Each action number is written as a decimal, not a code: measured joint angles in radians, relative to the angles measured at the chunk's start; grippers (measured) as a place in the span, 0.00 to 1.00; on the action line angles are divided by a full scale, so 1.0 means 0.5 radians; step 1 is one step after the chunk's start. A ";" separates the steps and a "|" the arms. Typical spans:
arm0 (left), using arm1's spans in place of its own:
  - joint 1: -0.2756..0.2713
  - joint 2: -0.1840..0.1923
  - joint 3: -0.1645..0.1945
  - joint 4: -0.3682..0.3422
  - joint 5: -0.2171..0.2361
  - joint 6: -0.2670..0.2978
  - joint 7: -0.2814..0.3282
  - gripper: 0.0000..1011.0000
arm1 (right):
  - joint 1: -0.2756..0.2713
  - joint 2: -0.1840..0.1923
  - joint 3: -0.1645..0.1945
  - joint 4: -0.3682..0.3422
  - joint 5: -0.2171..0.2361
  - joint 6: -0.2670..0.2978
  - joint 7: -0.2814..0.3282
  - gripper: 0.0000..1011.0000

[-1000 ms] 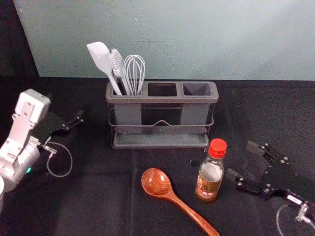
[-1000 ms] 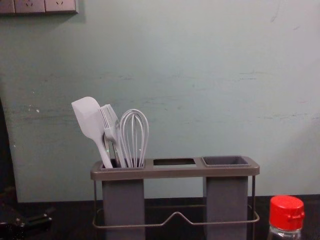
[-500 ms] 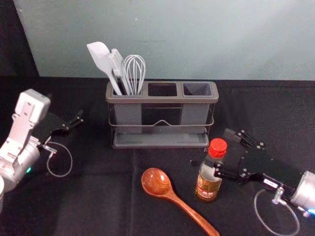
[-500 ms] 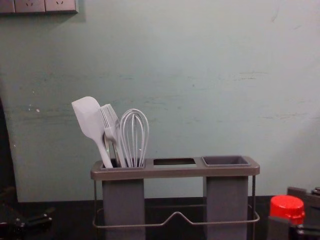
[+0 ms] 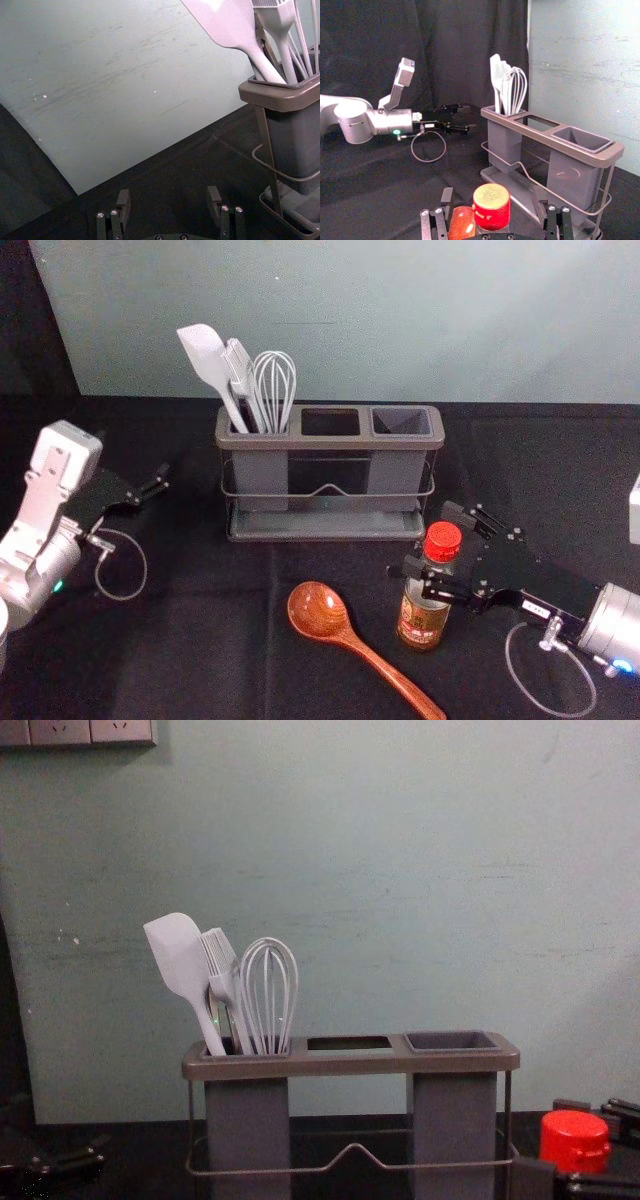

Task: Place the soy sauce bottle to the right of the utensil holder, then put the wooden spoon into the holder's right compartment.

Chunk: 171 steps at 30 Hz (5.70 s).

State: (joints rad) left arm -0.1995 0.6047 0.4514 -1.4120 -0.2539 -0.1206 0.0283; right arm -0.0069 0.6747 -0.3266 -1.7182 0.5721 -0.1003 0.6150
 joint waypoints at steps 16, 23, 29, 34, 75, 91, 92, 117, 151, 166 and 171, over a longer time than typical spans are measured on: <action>0.000 0.000 0.000 0.000 0.000 0.000 0.000 0.99 | -0.007 0.005 0.006 -0.004 0.004 -0.012 -0.002 0.92; 0.000 0.000 0.000 0.000 0.000 0.000 0.000 0.99 | -0.009 0.006 0.008 -0.005 0.006 -0.013 -0.003 0.72; 0.000 0.000 0.000 0.000 0.000 0.000 0.000 0.99 | -0.010 0.006 0.009 -0.005 0.007 -0.014 -0.003 0.56; 0.000 0.000 0.000 0.000 0.000 0.000 0.000 0.99 | -0.010 0.007 0.009 -0.005 0.007 -0.015 -0.003 0.39; 0.000 0.000 0.000 0.000 0.000 0.000 0.000 0.99 | -0.264 -0.017 0.455 0.057 -0.061 -0.223 -0.287 0.38; 0.000 0.000 0.000 0.000 0.000 0.000 0.000 0.99 | 0.047 -0.212 0.411 0.379 -0.071 -0.241 -0.189 0.38; 0.000 0.000 0.000 0.000 0.000 0.000 0.000 0.99 | 0.082 -0.226 0.399 0.405 -0.080 -0.238 -0.178 0.38; 0.000 0.000 0.000 0.000 0.000 0.000 0.000 0.99 | 0.527 -0.435 0.201 0.846 -0.172 -0.247 -0.077 0.38; 0.000 0.000 0.000 0.000 0.000 0.000 0.000 0.99 | 0.581 -0.468 0.145 0.911 -0.195 -0.238 -0.069 0.39; 0.000 0.000 0.000 0.000 0.000 0.000 0.000 0.99 | 0.579 -0.467 0.144 0.912 -0.196 -0.232 -0.071 0.82; 0.000 0.000 0.000 0.000 0.000 0.000 0.000 0.99 | 0.579 -0.467 0.145 0.911 -0.196 -0.233 -0.071 0.96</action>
State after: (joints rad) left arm -0.1995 0.6047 0.4514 -1.4120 -0.2539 -0.1205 0.0283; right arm 0.2826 0.4413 -0.2543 -1.2626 0.4742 -0.2167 0.5793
